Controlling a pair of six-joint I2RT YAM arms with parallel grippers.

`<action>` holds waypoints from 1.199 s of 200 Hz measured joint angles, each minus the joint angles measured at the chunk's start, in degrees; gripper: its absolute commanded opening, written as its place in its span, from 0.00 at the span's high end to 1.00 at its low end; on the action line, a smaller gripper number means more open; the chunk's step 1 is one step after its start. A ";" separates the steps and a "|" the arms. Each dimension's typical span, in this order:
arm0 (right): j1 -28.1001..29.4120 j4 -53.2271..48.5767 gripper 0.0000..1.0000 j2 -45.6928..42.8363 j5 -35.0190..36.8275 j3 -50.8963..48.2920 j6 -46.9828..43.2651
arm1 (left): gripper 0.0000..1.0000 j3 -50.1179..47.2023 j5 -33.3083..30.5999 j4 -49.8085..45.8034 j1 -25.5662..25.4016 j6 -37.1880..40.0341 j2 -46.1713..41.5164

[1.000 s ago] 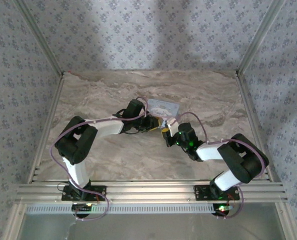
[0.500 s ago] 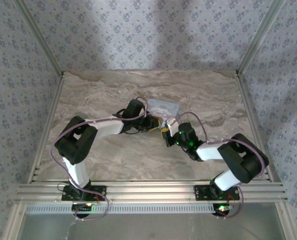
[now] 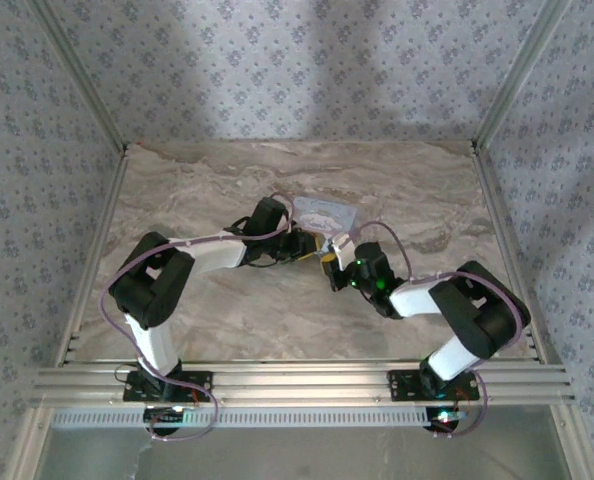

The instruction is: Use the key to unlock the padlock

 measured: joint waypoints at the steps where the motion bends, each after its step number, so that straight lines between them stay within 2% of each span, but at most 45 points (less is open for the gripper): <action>1: -0.02 0.07 1.00 0.04 0.00 0.00 0.00 | 0.79 0.00 0.00 0.00 0.00 0.00 0.00; 128: -1.22 2.91 1.00 2.01 -0.70 0.39 -1.73 | 0.79 0.00 -0.15 0.26 0.17 -0.02 -0.13; 240: -3.85 6.14 1.00 3.82 -7.72 0.79 1.57 | 0.79 0.02 -0.46 1.09 0.17 -0.02 -0.81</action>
